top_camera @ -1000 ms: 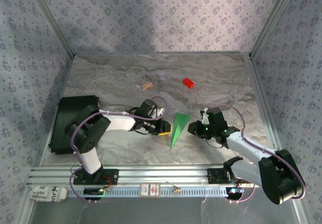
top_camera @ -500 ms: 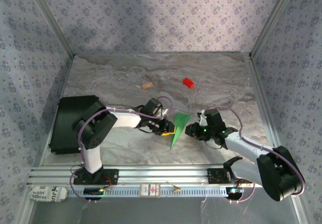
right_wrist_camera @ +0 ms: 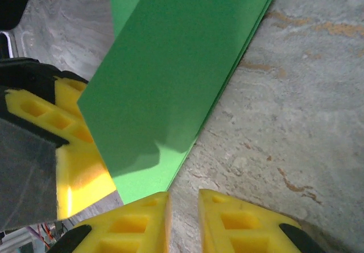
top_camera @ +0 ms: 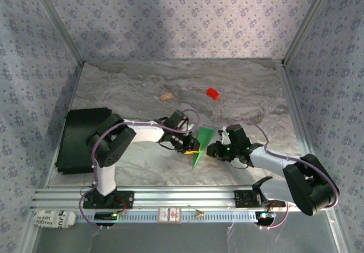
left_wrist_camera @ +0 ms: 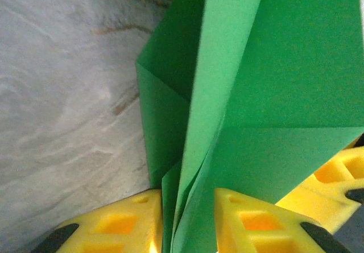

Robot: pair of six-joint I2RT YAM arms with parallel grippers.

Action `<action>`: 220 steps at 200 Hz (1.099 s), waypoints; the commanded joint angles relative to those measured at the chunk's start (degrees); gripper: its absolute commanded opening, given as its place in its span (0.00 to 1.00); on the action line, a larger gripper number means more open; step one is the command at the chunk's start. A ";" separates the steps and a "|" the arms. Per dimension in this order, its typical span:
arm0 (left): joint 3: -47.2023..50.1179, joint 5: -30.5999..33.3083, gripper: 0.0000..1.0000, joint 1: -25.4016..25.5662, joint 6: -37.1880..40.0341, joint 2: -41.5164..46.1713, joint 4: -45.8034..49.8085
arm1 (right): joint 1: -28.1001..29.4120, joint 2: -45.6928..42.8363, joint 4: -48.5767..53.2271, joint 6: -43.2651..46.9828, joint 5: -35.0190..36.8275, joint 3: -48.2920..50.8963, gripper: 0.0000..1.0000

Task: Fold a paper plane with a square sheet of paper (pick it up from the middle)
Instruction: Turn over a paper plane at the center of the table.

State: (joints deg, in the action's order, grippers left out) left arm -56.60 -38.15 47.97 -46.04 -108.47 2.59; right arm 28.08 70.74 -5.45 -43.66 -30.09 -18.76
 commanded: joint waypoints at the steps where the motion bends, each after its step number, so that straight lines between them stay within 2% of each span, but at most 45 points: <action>1: -1.23 -2.12 0.26 0.60 0.58 -1.14 -0.44 | 0.53 1.01 -1.09 0.77 -1.11 0.24 0.21; 52: -0.50 -3.57 0.13 0.57 -0.54 -0.23 -3.88 | 0.66 1.34 -1.37 0.37 -0.48 0.29 0.20; 78: 0.78 -0.78 0.07 0.62 -0.46 2.43 -4.33 | 0.32 -0.68 0.21 0.01 1.86 0.13 0.20; 107: 2.15 10.04 0.03 0.73 2.57 8.23 1.68 | -0.45 -4.02 2.93 -0.31 4.52 -0.41 0.21; 142: 1.58 31.43 0.01 1.26 5.62 15.02 16.42 | -0.77 -5.82 5.98 0.23 6.17 -2.61 0.22; 158: 1.99 37.58 0.01 1.25 6.28 17.42 19.49 | -0.60 -5.52 6.84 0.20 6.70 -3.91 0.22; 183: 2.90 42.53 0.01 1.26 6.51 20.08 21.18 | 0.00 -4.78 6.87 0.00 7.32 -5.38 0.22; 220: 3.16 43.11 0.02 1.26 6.15 19.60 22.33 | 0.82 -3.79 6.33 -0.53 8.21 -6.73 0.22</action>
State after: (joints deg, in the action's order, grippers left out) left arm -53.95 1.13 49.15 -40.73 -89.19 21.32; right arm 28.18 66.06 -0.36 -43.70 -23.55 -23.55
